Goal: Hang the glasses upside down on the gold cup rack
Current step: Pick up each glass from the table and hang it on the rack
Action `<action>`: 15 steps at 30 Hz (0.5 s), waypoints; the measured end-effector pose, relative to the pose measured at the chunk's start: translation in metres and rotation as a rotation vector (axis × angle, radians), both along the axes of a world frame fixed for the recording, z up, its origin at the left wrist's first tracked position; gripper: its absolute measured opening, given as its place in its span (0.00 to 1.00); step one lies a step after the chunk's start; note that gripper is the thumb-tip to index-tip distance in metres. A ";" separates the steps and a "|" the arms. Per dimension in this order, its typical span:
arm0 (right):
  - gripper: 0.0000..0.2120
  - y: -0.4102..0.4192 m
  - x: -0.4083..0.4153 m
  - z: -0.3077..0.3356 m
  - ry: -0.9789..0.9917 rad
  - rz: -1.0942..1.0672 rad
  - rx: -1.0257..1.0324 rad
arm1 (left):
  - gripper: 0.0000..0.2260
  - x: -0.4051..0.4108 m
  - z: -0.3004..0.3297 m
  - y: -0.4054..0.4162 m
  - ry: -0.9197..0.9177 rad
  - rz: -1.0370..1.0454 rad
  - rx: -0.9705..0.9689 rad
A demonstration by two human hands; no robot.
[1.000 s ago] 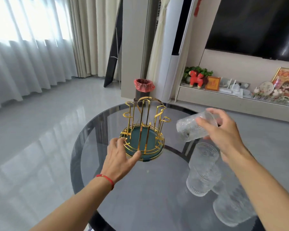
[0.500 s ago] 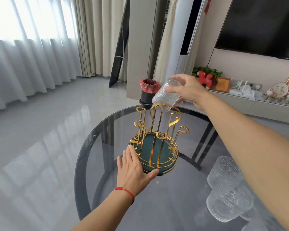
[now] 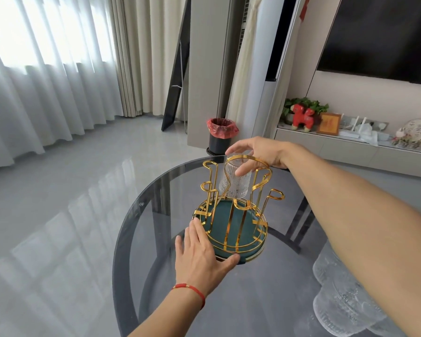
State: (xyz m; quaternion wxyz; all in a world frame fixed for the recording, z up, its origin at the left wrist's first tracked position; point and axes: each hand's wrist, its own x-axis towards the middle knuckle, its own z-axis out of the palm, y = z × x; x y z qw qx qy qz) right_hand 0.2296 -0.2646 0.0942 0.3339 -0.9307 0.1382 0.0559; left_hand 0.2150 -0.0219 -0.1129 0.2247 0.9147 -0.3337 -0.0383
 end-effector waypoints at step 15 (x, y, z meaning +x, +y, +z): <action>0.13 0.000 -0.043 -0.008 -0.298 -0.326 0.097 | 0.57 -0.012 0.022 0.007 -0.030 0.023 0.030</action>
